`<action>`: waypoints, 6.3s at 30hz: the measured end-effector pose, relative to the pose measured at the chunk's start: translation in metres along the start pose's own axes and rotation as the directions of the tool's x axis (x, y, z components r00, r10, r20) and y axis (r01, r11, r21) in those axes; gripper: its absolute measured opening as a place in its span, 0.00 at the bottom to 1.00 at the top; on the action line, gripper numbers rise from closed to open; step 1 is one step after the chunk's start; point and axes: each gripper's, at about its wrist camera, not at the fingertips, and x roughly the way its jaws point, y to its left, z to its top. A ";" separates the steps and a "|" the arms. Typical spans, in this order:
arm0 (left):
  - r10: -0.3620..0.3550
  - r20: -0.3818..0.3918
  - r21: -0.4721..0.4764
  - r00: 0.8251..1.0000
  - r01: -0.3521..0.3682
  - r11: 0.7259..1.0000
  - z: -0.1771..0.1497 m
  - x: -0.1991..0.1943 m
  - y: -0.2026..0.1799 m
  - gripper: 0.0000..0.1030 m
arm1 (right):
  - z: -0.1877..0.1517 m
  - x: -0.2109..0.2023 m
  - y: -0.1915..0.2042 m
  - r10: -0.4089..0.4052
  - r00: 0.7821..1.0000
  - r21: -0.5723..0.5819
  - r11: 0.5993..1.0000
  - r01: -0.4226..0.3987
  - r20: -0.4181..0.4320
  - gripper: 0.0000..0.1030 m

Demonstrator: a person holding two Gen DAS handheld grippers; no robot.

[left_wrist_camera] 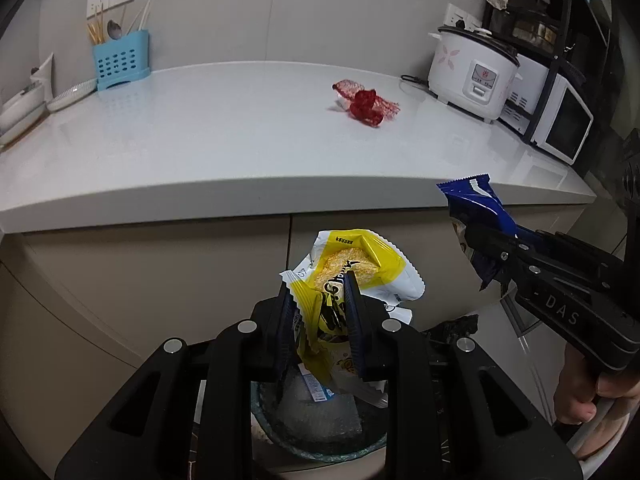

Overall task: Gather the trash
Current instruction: 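Carry the yellow and blue snack bags down over the teal wastebasket, then open the right tool to drop the blue bag while the left tool releases the yellow bag, then raise both tools back toward the red net and tissue on the counter, then grasp the red mesh net with the right tool while the left tool approaches the white tissue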

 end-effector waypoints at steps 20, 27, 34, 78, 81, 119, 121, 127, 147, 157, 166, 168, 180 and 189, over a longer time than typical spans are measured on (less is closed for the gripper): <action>0.009 -0.156 -0.055 0.988 -0.018 0.998 -0.092 0.091 0.024 0.23 | -0.113 0.117 0.011 0.008 0.967 0.014 1.000 -0.005 -0.254 0.25; 0.026 -0.210 -0.066 0.977 -0.041 0.997 -0.112 0.119 0.035 0.23 | -0.140 0.154 0.012 0.016 0.942 0.022 1.000 -0.009 -0.334 0.25; 0.036 -0.243 -0.072 0.969 -0.056 0.996 -0.114 0.138 0.040 0.23 | -0.150 0.177 0.011 0.031 0.923 0.029 0.999 -0.022 -0.382 0.26; 0.074 -0.213 0.007 0.974 -0.074 0.997 -0.108 0.149 0.004 0.76 | -0.107 0.087 -0.065 0.001 0.976 0.118 0.993 0.026 -0.219 0.75; 0.088 -0.162 -0.007 0.983 -0.091 0.996 -0.092 0.125 0.007 0.85 | -0.078 0.065 -0.063 0.002 0.988 0.099 0.995 0.014 -0.154 0.75; 0.167 0.026 -0.127 0.986 -0.162 0.979 0.139 0.035 0.073 0.94 | 0.190 0.151 -0.011 -0.061 0.977 0.061 0.995 0.075 -0.203 0.38; 0.168 0.022 -0.123 0.986 -0.164 0.979 0.139 0.036 0.071 0.94 | 0.187 0.156 -0.012 -0.048 0.974 0.072 0.995 0.066 -0.219 0.32; 0.175 0.027 -0.112 0.984 -0.171 0.979 0.142 0.033 0.063 0.94 | 0.183 0.152 -0.019 -0.030 0.976 0.095 0.994 0.052 -0.214 0.14; 0.143 0.045 -0.055 0.989 -0.140 0.989 0.171 0.056 0.010 0.94 | 0.170 0.061 -0.064 -0.012 0.997 0.075 0.997 0.018 -0.080 0.13; 0.106 0.018 -0.014 0.994 -0.106 0.994 0.216 0.110 -0.039 0.94 | 0.168 0.040 -0.118 -0.076 0.997 0.098 0.992 0.079 -0.032 0.13; 0.096 -0.037 0.016 0.995 -0.095 0.995 0.248 0.171 -0.071 0.94 | 0.159 0.049 -0.149 -0.099 0.994 0.124 0.987 0.105 -0.051 0.13; 0.098 -0.049 0.024 0.994 -0.097 0.995 0.249 0.181 -0.076 0.93 | 0.156 0.051 -0.153 -0.102 0.993 0.126 0.986 0.109 -0.059 0.13; 0.119 -0.109 0.024 0.987 -0.117 0.993 0.245 0.210 -0.080 0.70 | 0.149 0.053 -0.157 -0.092 0.994 0.132 0.986 0.100 -0.062 0.13; 0.110 -0.124 0.010 0.986 -0.110 0.994 0.248 0.216 -0.076 0.48 | 0.147 0.052 -0.154 -0.089 0.994 0.124 0.988 0.096 -0.062 0.13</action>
